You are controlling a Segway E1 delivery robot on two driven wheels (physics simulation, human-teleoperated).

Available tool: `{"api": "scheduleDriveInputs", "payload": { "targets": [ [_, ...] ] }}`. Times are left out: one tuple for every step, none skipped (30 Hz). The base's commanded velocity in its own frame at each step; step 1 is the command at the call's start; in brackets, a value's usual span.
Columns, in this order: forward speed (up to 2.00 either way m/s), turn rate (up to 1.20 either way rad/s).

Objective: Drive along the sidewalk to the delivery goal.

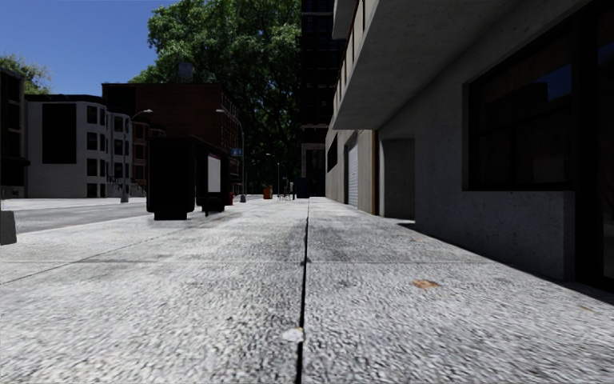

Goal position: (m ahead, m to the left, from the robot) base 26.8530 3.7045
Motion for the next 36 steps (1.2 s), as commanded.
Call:
{"api": "scheduleDriveInputs", "payload": {
  "targets": [
    [2.00,0.00],
    [2.00,0.00],
    [2.00,0.00],
    [2.00,0.00],
    [2.00,0.00],
    [2.00,0.00],
    [2.00,0.00],
    [2.00,0.00],
    [2.00,0.00],
    [2.00,0.00],
    [2.00,0.00],
    [2.00,0.00],
    [2.00,0.00],
    [2.00,0.00],
    [2.00,0.00],
    [2.00,0.00],
    [2.00,0.00],
    [2.00,0.00],
    [2.00,0.00],
    [2.00,0.00],
    [2.00,0.00],
    [2.00,0.00],
    [2.00,0.00],
    [2.00,0.00],
    [2.00,0.00],
    [2.00,0.00],
    [2.00,0.00],
    [2.00,0.00],
    [2.00,0.00],
    [2.00,0.00],
    [2.00,0.00],
    [2.00,0.00],
    [2.00,0.00],
    [2.00,0.00],
    [2.00,0.00],
    [2.00,0.00]
  ]
}}
